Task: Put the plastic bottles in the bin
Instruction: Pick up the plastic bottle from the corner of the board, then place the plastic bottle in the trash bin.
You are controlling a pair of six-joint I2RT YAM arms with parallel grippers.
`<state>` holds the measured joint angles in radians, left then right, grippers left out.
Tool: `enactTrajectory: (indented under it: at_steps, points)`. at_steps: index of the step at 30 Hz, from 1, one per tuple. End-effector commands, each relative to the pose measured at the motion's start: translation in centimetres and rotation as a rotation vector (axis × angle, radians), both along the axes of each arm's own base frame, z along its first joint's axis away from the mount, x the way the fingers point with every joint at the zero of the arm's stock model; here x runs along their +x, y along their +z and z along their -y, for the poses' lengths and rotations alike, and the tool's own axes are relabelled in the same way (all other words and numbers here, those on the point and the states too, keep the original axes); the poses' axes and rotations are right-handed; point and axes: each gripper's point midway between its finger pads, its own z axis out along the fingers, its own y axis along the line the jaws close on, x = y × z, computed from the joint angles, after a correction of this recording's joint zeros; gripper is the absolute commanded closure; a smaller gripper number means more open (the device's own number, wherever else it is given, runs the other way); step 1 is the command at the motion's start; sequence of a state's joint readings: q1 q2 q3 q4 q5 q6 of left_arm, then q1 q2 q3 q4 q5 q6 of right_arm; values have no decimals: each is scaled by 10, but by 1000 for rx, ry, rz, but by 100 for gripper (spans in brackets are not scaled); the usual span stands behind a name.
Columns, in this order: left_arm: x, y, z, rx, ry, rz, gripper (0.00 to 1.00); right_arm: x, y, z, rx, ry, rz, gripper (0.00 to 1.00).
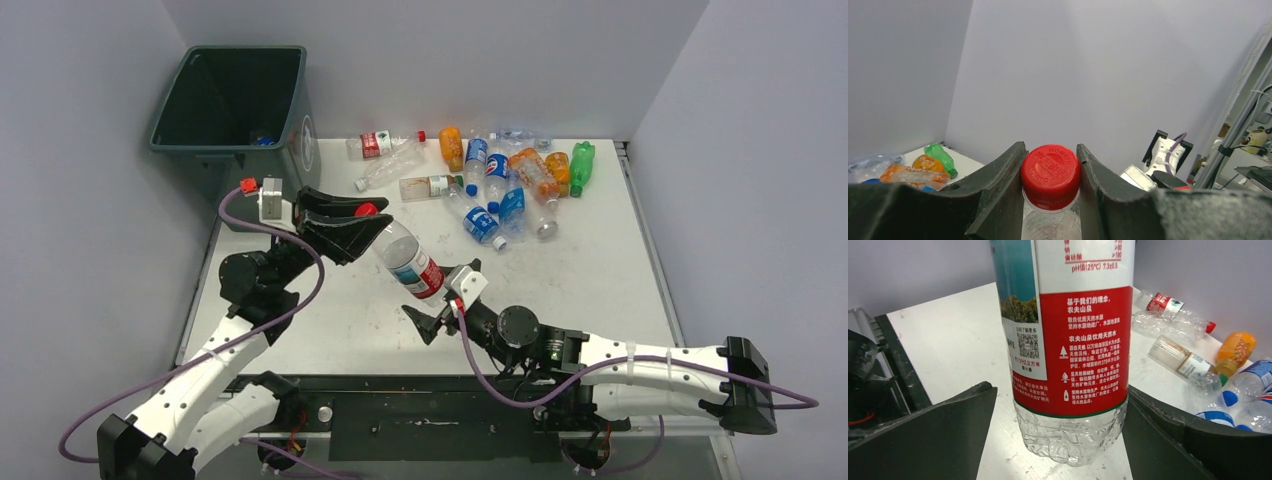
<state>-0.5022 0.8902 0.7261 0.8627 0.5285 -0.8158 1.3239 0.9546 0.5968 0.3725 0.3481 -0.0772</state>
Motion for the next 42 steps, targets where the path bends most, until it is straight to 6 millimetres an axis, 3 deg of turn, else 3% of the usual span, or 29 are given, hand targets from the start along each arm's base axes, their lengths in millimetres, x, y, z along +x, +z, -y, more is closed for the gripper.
enactTrajectory:
  at_steps: [1, 10, 14, 20, 25, 33, 36, 38, 41, 42]
  points:
    - [7, 12, -20, -52, 154, 62, 100, -14, 32, -10, 85, 65, -84, 10]
    - [25, 2, -47, -111, 347, 33, 100, -44, 60, 12, 170, 190, -155, 10]
    - [31, 3, -59, -118, 429, 29, 100, -54, 58, 21, 170, 229, -172, 10]
    - [41, 10, -77, 43, 637, 101, 100, -11, 17, 64, 216, -104, -213, 10]
    - [50, 49, -113, 125, 901, 113, 100, 8, -10, 97, 301, -297, -248, 10]
    - [101, 118, -170, 109, 1321, 23, 100, 13, -20, 105, 310, -355, -269, 10]
    - [131, 152, -183, 91, 1397, 49, 100, 9, -18, 101, 315, -329, -279, 10]
    - [147, 185, -207, 10, 1445, 45, 100, 7, -16, 99, 320, -309, -287, 10]
    - [187, 201, -243, -50, 1550, 4, 100, 3, -16, 94, 321, -278, -303, 10]
    - [217, 191, -253, -29, 1583, -29, 100, 2, -15, 92, 320, -264, -307, 10]
